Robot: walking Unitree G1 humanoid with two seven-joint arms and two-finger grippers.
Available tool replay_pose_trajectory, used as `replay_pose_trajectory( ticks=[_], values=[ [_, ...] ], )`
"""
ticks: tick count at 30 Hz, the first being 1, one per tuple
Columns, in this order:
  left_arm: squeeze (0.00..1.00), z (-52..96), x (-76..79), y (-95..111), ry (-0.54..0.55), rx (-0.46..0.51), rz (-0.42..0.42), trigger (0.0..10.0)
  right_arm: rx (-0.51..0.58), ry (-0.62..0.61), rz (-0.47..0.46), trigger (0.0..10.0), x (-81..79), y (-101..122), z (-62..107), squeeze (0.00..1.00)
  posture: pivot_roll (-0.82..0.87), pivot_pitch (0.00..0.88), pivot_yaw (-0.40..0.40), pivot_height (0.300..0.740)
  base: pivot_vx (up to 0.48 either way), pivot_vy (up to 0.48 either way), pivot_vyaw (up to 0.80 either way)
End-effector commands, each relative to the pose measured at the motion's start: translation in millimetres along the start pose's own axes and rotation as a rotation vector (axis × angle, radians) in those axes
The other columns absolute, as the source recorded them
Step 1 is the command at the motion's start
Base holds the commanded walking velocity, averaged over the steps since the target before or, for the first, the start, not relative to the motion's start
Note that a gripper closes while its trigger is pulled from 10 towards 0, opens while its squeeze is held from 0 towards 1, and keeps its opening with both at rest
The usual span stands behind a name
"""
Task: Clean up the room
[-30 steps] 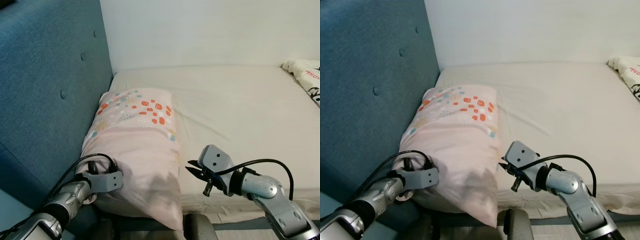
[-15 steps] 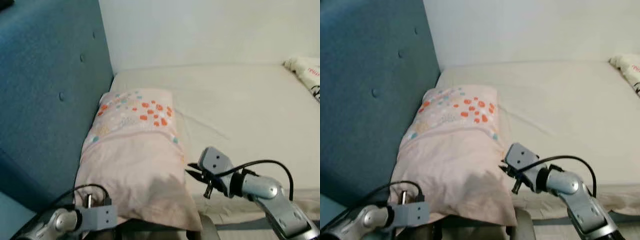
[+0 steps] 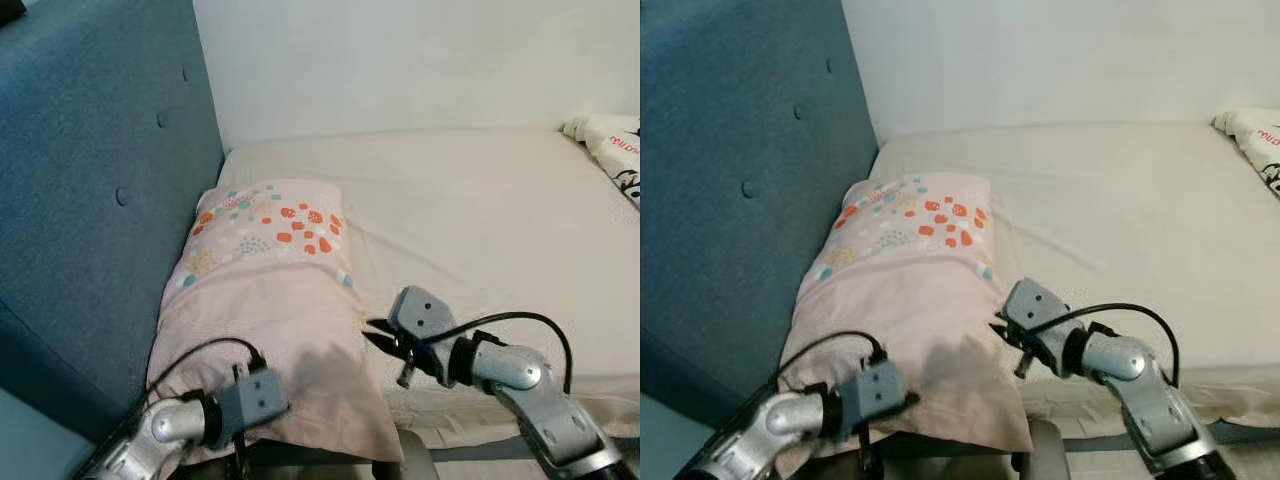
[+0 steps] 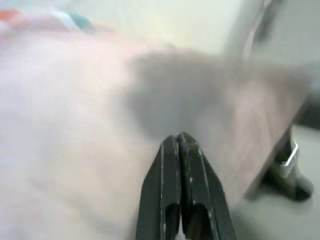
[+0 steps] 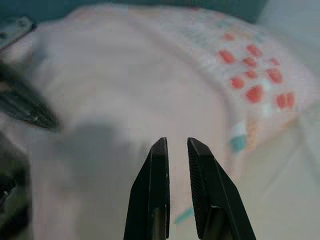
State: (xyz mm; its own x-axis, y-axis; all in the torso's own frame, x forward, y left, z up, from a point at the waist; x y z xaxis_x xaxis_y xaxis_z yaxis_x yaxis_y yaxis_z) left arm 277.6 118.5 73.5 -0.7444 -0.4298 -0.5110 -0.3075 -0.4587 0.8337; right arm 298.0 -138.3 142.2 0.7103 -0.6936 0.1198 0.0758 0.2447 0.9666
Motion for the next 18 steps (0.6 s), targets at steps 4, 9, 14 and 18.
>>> replay_pose_trajectory(
  ticks=[4, 9, 14, 18],
  values=[
    [0.00, 27.8, -67.1, 8, 0.587, 0.056, 0.243, 10.0, 0.194, -0.400, -0.261, 10.0, 35.1, 7, -16.1, 0.00, 0.02, 0.036, -0.009, 0.597, 0.000, 0.000, 0.00],
    [0.00, 48.9, -84.6, -17, 0.964, -0.141, 0.366, 10.0, 0.212, -0.583, -0.312, 10.0, 46.1, -5, -18.4, 0.00, 0.04, 0.006, -0.010, 0.597, 0.000, 0.000, 0.00],
    [0.00, 48.9, -77.9, -22, 1.010, -0.195, 0.381, 10.0, 0.189, -0.671, -0.271, 10.0, 48.5, -14, -14.9, 0.00, 0.04, 0.000, -0.009, 0.597, 0.000, 0.000, 0.00],
    [0.00, 44.2, -75.0, -14, 1.017, -0.171, 0.346, 10.0, 0.177, -0.710, -0.307, 10.0, 47.0, -27, -16.1, 0.00, 0.04, 0.000, -0.006, 0.597, 0.000, 0.000, 0.00]
  ],
)
Point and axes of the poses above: a point about 5 cm out from each wrist's last joint towards the gripper, its own z axis pointing back from the gripper into the wrist, its own y axis along the axis of the wrist's last joint, x = y × z, the point moved 2 cm from there along -z, pointing out of the wrist towards the gripper, and after that the axes turned 13 degrees about -z, right-handed, at the moved point
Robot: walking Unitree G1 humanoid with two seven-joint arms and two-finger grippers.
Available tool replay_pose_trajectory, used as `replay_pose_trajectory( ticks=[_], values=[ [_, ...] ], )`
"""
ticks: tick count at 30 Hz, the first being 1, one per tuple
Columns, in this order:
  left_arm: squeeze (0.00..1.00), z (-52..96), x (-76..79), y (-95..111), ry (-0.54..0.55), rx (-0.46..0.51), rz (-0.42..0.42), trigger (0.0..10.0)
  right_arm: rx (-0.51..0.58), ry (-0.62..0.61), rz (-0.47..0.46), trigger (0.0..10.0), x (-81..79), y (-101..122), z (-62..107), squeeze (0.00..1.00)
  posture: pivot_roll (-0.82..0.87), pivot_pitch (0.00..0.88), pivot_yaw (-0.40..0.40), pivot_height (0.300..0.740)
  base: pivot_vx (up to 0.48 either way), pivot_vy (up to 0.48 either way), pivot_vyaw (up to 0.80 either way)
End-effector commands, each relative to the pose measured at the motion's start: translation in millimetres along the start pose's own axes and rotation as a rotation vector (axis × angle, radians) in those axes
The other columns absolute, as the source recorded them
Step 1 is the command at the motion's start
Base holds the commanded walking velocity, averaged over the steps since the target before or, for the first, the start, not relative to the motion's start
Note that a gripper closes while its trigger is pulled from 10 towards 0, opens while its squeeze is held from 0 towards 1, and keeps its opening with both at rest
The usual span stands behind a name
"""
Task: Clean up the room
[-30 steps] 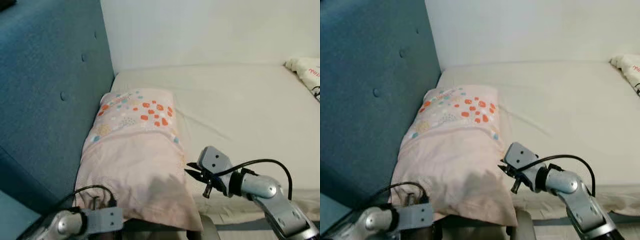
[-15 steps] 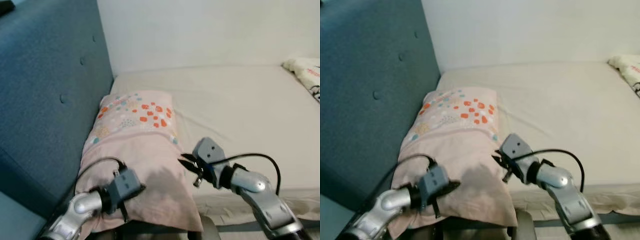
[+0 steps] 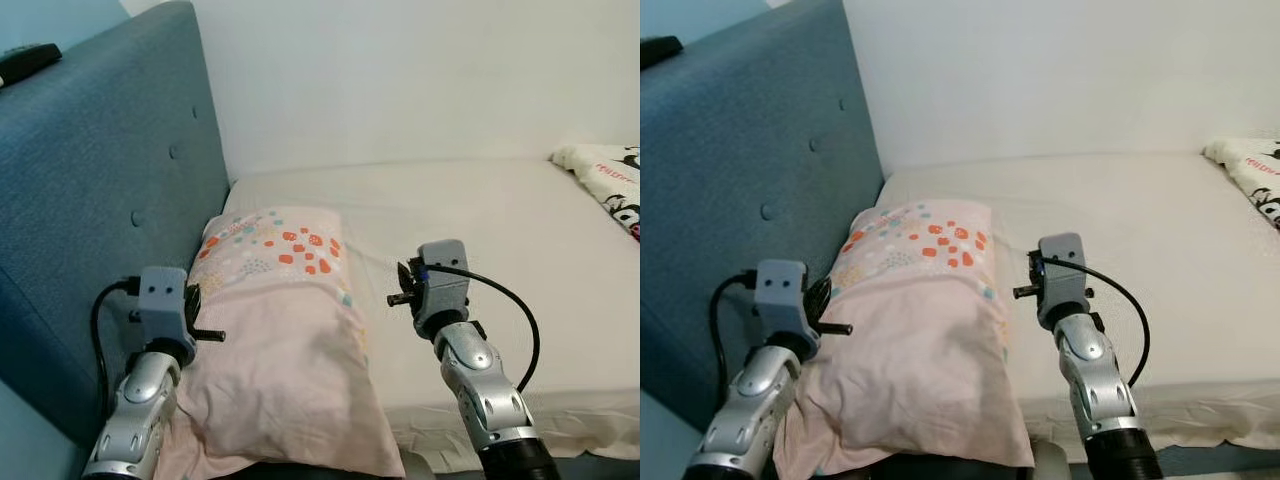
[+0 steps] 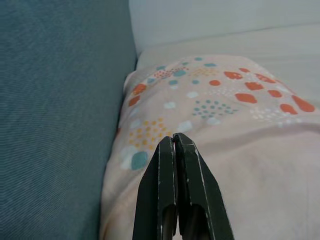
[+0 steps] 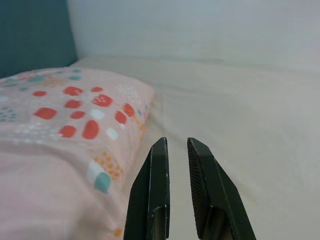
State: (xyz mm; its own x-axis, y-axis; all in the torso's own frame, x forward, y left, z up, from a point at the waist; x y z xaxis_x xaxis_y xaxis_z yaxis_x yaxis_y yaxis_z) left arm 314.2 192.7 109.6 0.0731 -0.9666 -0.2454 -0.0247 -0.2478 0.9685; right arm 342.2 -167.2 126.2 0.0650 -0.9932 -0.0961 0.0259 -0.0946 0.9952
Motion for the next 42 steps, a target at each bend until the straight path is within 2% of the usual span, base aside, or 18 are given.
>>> replay_pose_trajectory(
  ticks=[1, 4, 17, 23, 33, 37, 42],
  values=[
    [0.00, 2.6, 2.1, 1, 0.015, 0.012, -0.009, 10.0, -0.017, -0.007, -0.003, 10.0, -0.9, -10, 1.8, 0.00, 0.04, 0.000, -0.006, 0.597, 0.000, 0.000, 0.00],
    [0.00, 2.4, 4.5, 2, 0.025, 0.007, -0.031, 10.0, -0.017, 0.008, -0.011, 10.0, -4.0, -14, 3.0, 0.00, 0.04, 0.000, -0.007, 0.597, 0.000, 0.000, 0.00],
    [0.00, 4.0, 6.9, 6, 0.057, 0.011, -0.049, 10.0, -0.013, 0.015, -0.007, 10.0, -9.5, -21, 4.6, 0.00, 0.05, 0.000, -0.010, 0.647, 0.000, 0.000, 0.00],
    [0.00, 6.4, 10.6, 8, 0.046, 0.026, -0.107, 10.0, -0.011, 0.025, -0.010, 10.0, -12.2, -22, 4.6, 0.00, 0.05, 0.000, -0.013, 0.672, 0.000, 0.000, 0.00],
    [0.00, 7.6, 8.9, 6, 0.045, 0.021, -0.125, 10.0, -0.021, 0.049, -0.006, 10.0, -15.9, -25, 3.9, 0.00, 0.05, 0.000, -0.018, 0.707, 0.000, 0.000, 0.00],
    [0.00, 8.6, 6.1, 4, 0.072, 0.006, -0.101, 10.0, -0.029, 0.060, -0.004, 10.0, -18.3, -27, 4.0, 0.00, 0.05, 0.000, -0.020, 0.722, 0.000, 0.000, 0.00],
    [0.00, 9.3, 6.9, 5, 0.076, 0.011, -0.109, 10.0, -0.037, 0.073, -0.004, 10.0, -20.9, -29, 4.1, 0.00, 0.06, 0.000, -0.023, 0.740, 0.000, 0.000, 0.00]
  ],
)
Point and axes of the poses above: a point about 5 cm out from each wrist's last joint towards the gripper, its own z axis pointing back from the gripper into the wrist, its own y axis along the axis of the wrist's last joint, x = y × z, the point moved 2 cm from there along -z, pointing out of the wrist towards the gripper, and after that the axes turned 13 degrees about -z, right-handed, at the moved point
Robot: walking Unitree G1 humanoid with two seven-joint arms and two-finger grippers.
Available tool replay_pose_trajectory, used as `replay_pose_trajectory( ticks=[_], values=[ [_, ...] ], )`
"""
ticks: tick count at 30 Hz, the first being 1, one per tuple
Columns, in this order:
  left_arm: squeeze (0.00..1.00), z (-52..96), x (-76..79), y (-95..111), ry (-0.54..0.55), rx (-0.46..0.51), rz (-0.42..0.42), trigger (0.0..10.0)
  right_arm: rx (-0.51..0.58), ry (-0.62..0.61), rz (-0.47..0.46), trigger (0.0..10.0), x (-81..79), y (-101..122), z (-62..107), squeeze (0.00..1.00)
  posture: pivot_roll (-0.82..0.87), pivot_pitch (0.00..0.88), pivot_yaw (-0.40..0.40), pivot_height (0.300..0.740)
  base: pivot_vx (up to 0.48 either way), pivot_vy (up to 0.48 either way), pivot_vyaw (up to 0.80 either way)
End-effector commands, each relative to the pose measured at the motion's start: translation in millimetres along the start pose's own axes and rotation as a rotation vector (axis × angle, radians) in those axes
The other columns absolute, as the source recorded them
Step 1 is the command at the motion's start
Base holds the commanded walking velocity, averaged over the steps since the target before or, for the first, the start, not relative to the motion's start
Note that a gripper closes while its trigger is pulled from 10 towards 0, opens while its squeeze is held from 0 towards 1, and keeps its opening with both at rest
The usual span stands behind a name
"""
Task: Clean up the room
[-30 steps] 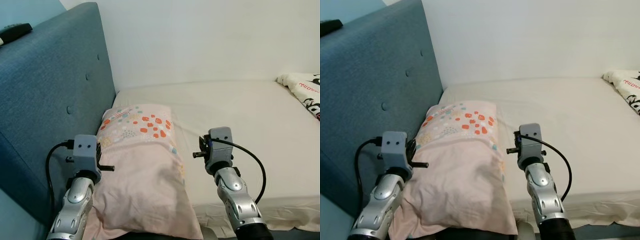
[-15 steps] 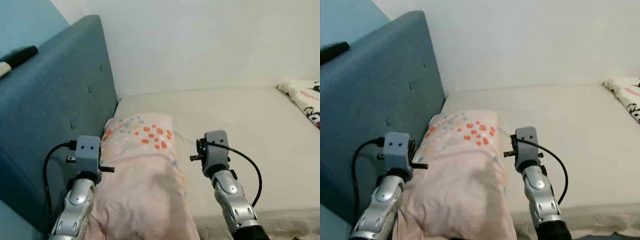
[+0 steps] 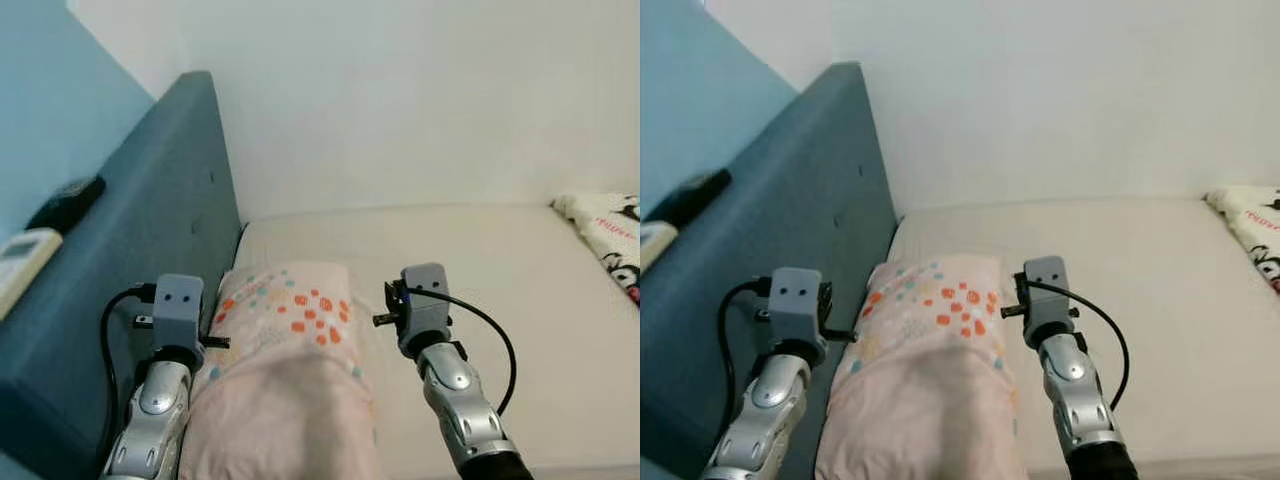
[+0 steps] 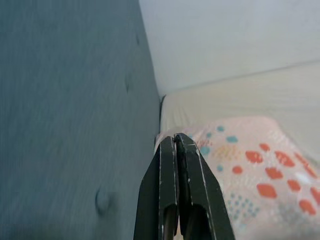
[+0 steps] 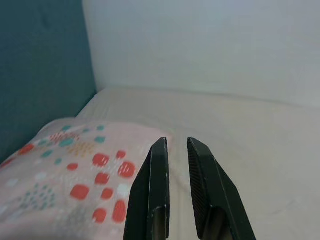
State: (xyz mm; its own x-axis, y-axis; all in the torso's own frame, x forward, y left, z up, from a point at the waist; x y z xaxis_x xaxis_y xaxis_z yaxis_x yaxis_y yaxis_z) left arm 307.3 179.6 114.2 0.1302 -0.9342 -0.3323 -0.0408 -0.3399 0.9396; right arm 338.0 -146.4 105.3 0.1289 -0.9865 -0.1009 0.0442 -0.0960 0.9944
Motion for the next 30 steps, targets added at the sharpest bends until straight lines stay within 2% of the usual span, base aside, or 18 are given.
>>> replay_pose_trajectory(
  ticks=[1, 9, 12, 14, 16, 19, 23, 30],
  values=[
    [0.00, 1.6, -4.0, -3, 0.021, -0.016, -0.015, 10.0, -0.019, 0.008, -0.001, 10.0, -2.1, -6, 1.5, 0.00, 0.06, 0.000, -0.023, 0.740, 0.000, 0.000, 0.00],
    [0.00, 4.1, -4.6, -7, 0.018, -0.024, -0.046, 10.0, -0.063, 0.048, -0.011, 10.0, -10.0, -15, 0.6, 0.00, 0.06, 0.000, -0.029, 0.740, 0.000, 0.000, 0.00],
    [0.00, 10.0, -0.5, -24, -0.013, -0.083, -0.056, 10.0, -0.129, 0.096, -0.010, 10.0, -23.4, -32, 1.9, 0.00, 0.06, 0.000, -0.032, 0.740, 0.000, 0.000, 0.00],
    [0.00, 12.3, 1.9, -31, -0.027, -0.104, -0.068, 10.0, -0.148, 0.103, -0.004, 10.0, -26.2, -37, 2.6, 0.00, 0.06, 0.000, -0.033, 0.740, 0.000, 0.000, 0.00],
    [0.00, 21.1, 10.2, -49, -0.085, -0.155, -0.105, 10.0, -0.211, 0.110, 0.057, 10.0, -28.8, -58, 6.9, 0.00, 0.06, 0.000, -0.036, 0.740, 0.000, 0.000, 0.00],
    [0.00, 26.1, 13.6, -58, -0.111, -0.178, -0.114, 10.0, -0.246, 0.112, 0.072, 10.0, -29.2, -69, 10.0, 0.00, 0.06, 0.000, -0.036, 0.740, 0.000, 0.000, 0.00],
    [0.00, 36.1, 20.6, -79, -0.147, -0.237, -0.163, 10.0, -0.350, 0.056, 0.095, 10.0, -18.2, -96, 21.8, 0.00, 0.07, 0.000, -0.042, 0.740, 0.000, 0.000, 0.00],
    [0.00, 42.5, 28.1, -89, -0.144, -0.278, -0.141, 10.0, -0.351, 0.040, 0.087, 10.0, -16.5, -100, 23.6, 0.00, 0.06, 0.004, -0.022, 0.740, 0.000, 0.000, 0.00]
  ],
)
Point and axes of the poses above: a point about 5 cm out from each wrist's last joint towards the gripper, its own z axis pointing back from the gripper into the wrist, its own y axis along the axis of the wrist's last joint, x = y × z, the point moved 2 cm from there along -z, pointing out of the wrist towards the gripper, and after that the axes turned 13 degrees about -z, right-handed, at the moved point
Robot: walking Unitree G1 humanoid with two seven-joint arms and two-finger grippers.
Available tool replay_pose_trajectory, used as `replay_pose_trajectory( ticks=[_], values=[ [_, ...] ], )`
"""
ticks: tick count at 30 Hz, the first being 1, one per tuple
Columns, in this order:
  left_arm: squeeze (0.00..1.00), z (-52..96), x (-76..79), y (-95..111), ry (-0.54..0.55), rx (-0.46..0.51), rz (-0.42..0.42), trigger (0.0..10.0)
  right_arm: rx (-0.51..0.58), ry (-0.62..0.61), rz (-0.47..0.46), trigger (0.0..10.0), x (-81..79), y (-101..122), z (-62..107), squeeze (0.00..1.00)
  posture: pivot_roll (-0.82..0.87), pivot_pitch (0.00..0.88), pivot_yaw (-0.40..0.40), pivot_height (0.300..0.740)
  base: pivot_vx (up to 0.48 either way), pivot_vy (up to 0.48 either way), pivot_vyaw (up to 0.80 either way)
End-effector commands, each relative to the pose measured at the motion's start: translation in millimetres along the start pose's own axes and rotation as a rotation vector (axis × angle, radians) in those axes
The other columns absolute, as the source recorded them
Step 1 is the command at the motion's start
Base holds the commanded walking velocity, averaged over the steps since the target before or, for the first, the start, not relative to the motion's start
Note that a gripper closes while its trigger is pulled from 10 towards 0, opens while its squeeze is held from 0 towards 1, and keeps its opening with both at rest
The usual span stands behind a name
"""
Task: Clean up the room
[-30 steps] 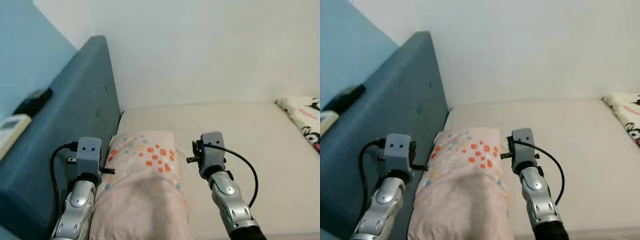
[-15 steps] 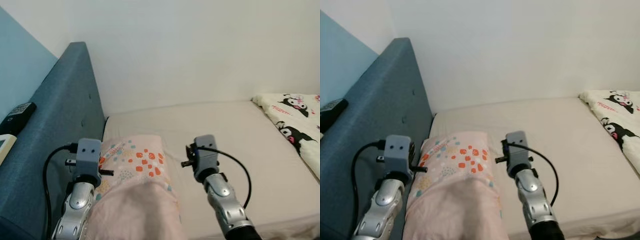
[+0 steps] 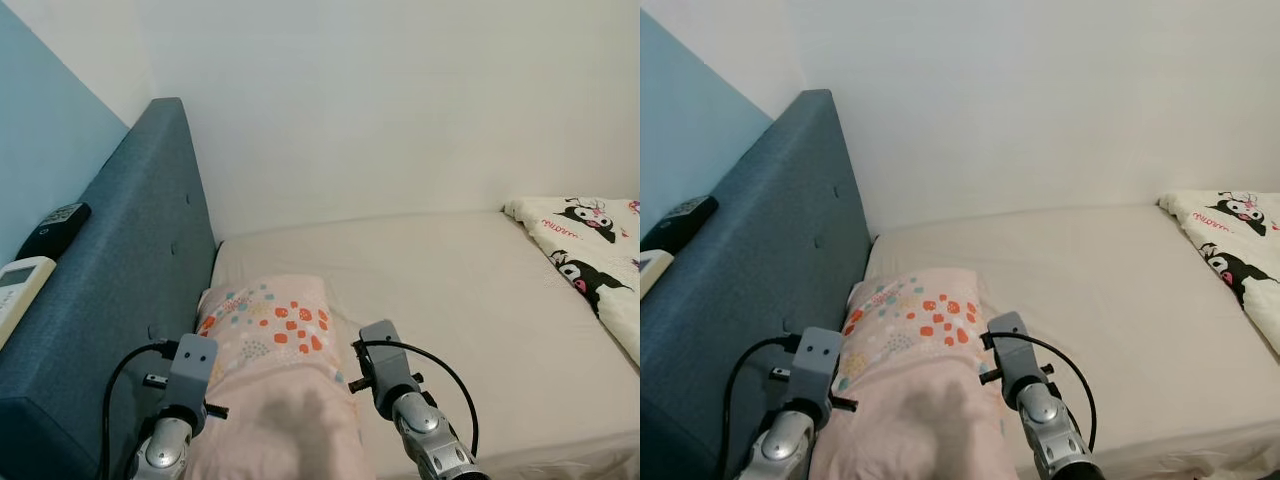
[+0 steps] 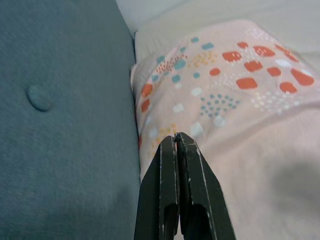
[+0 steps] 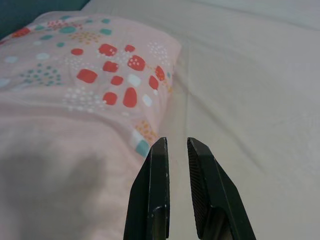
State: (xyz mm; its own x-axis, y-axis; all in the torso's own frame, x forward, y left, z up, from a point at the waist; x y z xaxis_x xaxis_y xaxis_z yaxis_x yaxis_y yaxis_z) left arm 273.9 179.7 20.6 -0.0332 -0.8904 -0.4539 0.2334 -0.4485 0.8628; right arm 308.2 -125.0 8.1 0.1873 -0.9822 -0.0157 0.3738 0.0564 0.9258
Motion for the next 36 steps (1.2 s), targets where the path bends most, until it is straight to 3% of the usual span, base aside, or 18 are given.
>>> replay_pose_trajectory(
  ticks=[1, 7, 13, 21, 36],
  values=[
    [0.00, 0.9, 2.0, -2.2, 0.006, -0.009, 0.006, 10.0, 0.009, 0.002, -0.008, 10.0, -1.4, -0.2, -0.2, 0.00, 0.06, 0.004, -0.022, 0.740, 0.000, 0.000, 0.00],
    [0.00, -2.6, 7.5, 6.3, 0.006, 0.052, -0.016, 10.0, 0.030, 0.003, -0.027, 10.0, -0.8, 2.0, -3.3, 0.00, 0.06, 0.005, -0.041, 0.740, 0.000, 0.000, -0.27],
    [0.00, 1.0, 4.1, 0.4, 0.035, 0.006, -0.013, 10.0, 0.031, 0.011, -0.036, 10.0, 1.5, 5.5, -4.9, 0.00, 0.05, 0.006, -0.042, 0.740, 0.000, 0.000, -0.80],
    [0.00, 2.5, 4.7, 4.9, 0.033, 0.037, 0.021, 10.0, 0.020, 0.025, -0.050, 10.0, 0.7, 4.1, -6.0, 0.00, 0.06, 0.010, -0.052, 0.740, 0.000, 0.000, -0.80],
    [0.00, 1.0, -0.6, 5.3, 0.054, 0.042, -0.016, 10.0, 0.000, 0.044, -0.028, 10.0, -3.3, 0.2, -6.5, 0.00, 0.06, 0.001, -0.062, 0.740, 0.000, 0.000, -0.80]
  ],
)
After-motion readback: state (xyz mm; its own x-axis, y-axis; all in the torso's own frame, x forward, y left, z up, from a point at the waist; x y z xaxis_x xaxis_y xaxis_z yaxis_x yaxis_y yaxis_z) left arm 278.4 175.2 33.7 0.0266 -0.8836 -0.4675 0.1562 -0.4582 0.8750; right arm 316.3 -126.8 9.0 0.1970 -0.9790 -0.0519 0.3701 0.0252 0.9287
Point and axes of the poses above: a point about 5 cm out from each wrist's last joint towards the gripper, its own z axis pointing back from the gripper into the wrist, its own y axis along the axis of the wrist's last joint, x = y × z, the point moved 2 cm from there along -z, pointing out of the wrist towards the gripper, and after that the axes turned 13 degrees about -z, right-handed, at the moved point
